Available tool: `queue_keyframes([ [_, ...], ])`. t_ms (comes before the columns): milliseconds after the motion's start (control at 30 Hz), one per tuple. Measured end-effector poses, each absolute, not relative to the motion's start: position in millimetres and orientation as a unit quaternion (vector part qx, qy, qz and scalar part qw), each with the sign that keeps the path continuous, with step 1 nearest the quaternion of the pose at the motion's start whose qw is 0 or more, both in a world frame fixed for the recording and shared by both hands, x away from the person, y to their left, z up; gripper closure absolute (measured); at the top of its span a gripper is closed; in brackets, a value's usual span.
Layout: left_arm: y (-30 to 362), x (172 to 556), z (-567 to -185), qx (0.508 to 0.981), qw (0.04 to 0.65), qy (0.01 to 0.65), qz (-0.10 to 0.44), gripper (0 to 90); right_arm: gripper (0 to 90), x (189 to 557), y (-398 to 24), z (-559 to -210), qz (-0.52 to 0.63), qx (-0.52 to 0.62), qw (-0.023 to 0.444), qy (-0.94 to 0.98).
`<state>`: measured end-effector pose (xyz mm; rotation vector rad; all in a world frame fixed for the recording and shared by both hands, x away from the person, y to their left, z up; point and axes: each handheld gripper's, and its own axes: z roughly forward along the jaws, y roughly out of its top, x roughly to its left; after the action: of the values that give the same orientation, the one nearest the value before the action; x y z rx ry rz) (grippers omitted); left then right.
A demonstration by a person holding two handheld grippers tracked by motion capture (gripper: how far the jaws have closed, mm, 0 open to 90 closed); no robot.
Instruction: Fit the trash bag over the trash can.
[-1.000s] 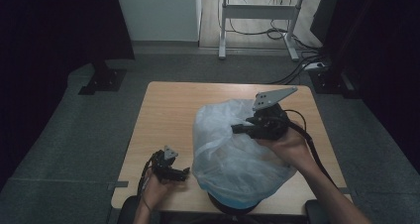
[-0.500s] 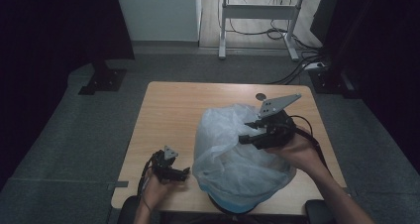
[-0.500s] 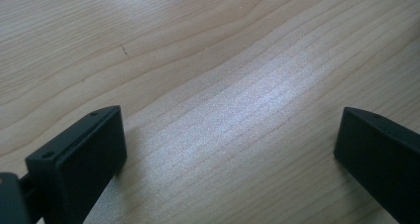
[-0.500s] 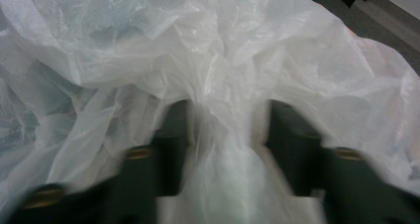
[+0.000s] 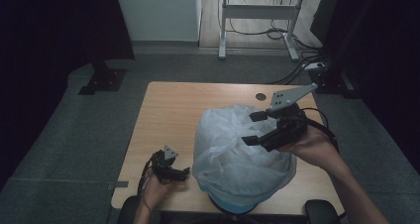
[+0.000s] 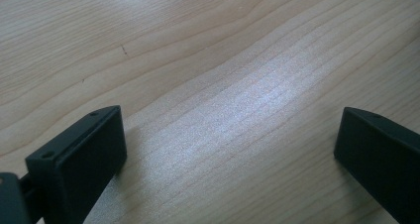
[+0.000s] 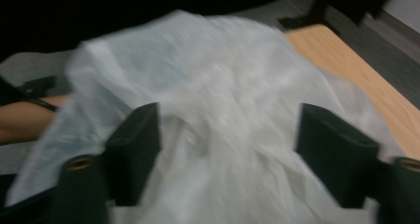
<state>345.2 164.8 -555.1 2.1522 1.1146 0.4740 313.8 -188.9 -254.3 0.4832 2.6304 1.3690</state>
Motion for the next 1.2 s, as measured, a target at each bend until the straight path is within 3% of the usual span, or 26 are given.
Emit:
queue_keyframes([
  [133, 165, 345, -555, 0.823, 0.330, 0.426, 0.181, 0.0, 27.6, 317, -163, -248, 0.454, 0.150, 0.095, 0.873],
  [300, 165, 345, -555, 0.823, 0.330, 0.426, 0.180, 0.0, 64.0, 324, -135, -255, 0.450, 0.138, 0.068, 0.880],
  [367, 165, 345, -555, 0.823, 0.330, 0.426, 0.180, 0.0, 67.2, 328, -126, -265, 0.427, 0.144, 0.062, 0.891],
  [600, 165, 345, -555, 0.823, 0.330, 0.426, 0.180, 0.0, 67.8, 340, -109, -300, 0.357, 0.152, 0.056, 0.920],
  [967, 165, 345, -555, 0.823, 0.330, 0.426, 0.181, 0.0, 60.6, 358, -100, -341, 0.239, 0.177, 0.029, 0.954],
  [1067, 165, 345, -555, 0.823, 0.330, 0.426, 0.182, 0.0, 58.5, 353, -98, -346, 0.229, 0.166, 0.006, 0.959],
  [1200, 165, 345, -555, 0.823, 0.330, 0.426, 0.181, 0.0, 54.1, 345, -106, -327, 0.294, 0.155, 0.002, 0.943],
])
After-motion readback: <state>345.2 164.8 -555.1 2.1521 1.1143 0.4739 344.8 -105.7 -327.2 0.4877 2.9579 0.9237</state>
